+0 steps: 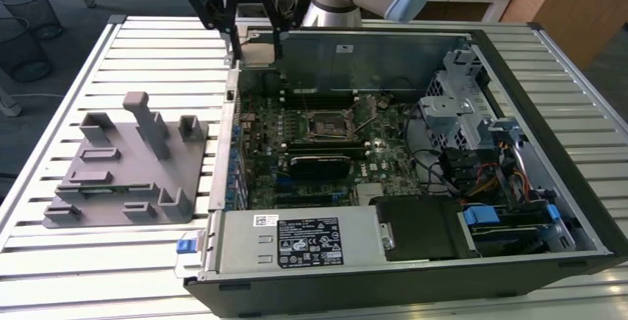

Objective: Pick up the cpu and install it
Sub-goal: 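Pick up the cpu and move it towards the insertion slot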

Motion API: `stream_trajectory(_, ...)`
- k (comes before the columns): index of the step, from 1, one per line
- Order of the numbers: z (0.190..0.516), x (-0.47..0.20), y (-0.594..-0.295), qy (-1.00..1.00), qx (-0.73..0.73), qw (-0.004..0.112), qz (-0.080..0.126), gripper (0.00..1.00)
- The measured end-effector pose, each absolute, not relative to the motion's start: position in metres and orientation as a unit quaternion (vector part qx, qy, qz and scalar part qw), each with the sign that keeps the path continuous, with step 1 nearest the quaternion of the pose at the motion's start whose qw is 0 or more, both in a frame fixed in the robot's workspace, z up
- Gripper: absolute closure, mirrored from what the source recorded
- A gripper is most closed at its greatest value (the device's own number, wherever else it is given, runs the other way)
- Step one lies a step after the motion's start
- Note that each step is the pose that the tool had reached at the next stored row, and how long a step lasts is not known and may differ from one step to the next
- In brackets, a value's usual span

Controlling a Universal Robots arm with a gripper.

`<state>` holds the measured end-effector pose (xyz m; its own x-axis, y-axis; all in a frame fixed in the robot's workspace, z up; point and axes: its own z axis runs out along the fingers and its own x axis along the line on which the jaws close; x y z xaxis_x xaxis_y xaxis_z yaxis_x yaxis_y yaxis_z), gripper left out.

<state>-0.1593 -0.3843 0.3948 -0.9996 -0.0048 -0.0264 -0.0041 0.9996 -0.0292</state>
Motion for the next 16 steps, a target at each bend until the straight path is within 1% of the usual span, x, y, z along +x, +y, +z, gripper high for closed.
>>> stream_trajectory(16, 0.395, -0.127, -0.384, 1.0, -0.003, 0.013, -0.015, 0.47)
